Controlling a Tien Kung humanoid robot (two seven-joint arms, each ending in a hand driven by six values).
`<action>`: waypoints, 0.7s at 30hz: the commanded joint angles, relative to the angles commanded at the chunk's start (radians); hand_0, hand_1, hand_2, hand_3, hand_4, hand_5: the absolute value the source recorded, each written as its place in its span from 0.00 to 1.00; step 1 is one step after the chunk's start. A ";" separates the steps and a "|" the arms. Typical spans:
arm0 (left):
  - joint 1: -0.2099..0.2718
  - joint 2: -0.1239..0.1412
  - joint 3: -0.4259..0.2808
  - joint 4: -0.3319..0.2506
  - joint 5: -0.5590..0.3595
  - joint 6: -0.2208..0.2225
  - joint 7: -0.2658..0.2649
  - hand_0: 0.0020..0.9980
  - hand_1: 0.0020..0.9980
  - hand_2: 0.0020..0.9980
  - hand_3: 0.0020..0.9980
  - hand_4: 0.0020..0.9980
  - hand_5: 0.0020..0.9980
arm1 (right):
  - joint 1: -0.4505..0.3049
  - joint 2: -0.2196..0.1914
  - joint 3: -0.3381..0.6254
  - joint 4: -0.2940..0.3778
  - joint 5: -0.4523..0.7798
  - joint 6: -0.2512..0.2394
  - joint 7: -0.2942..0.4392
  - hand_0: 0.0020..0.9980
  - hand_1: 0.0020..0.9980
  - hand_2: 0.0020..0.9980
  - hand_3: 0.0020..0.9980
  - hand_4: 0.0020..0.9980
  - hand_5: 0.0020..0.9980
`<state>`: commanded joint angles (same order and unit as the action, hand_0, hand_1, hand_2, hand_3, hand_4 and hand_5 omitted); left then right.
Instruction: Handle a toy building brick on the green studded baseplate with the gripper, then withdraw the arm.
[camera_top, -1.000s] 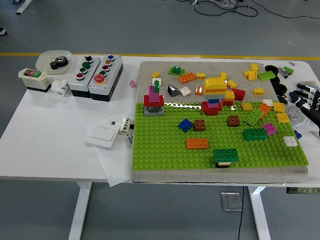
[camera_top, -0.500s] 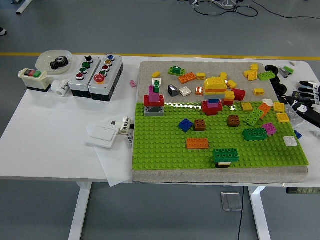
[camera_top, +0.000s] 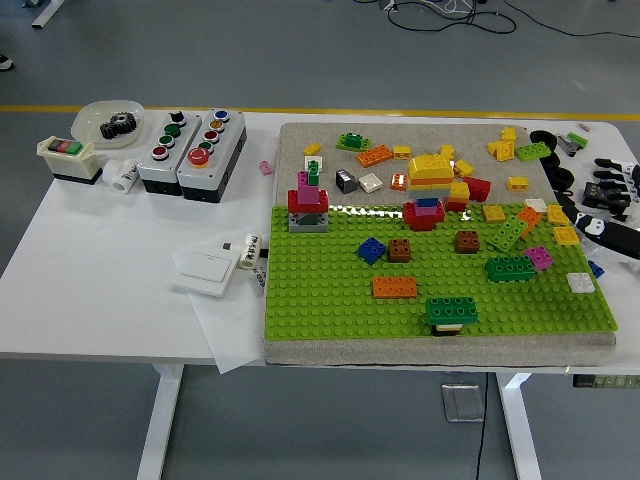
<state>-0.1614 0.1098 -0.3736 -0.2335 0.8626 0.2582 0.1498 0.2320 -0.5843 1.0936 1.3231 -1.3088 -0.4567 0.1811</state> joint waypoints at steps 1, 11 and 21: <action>0.000 0.000 0.000 0.000 0.000 0.000 0.000 0.74 0.74 0.76 0.61 0.66 0.63 | 0.000 0.000 0.000 -0.001 -0.004 -0.001 0.000 0.67 0.69 0.73 0.81 0.97 0.27; -0.003 -0.001 0.001 0.000 -0.001 0.002 -0.001 0.74 0.74 0.76 0.61 0.66 0.63 | 0.003 -0.002 0.003 -0.011 -0.056 0.006 -0.004 0.68 0.69 0.73 0.81 0.97 0.29; -0.007 0.001 0.007 -0.002 -0.004 0.000 -0.001 0.74 0.74 0.76 0.61 0.66 0.63 | -0.007 -0.015 0.006 -0.005 -0.119 -0.003 0.012 0.67 0.69 0.73 0.80 0.96 0.30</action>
<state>-0.1686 0.1112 -0.3671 -0.2351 0.8583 0.2578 0.1484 0.2253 -0.5997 1.0994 1.3179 -1.4281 -0.4594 0.1931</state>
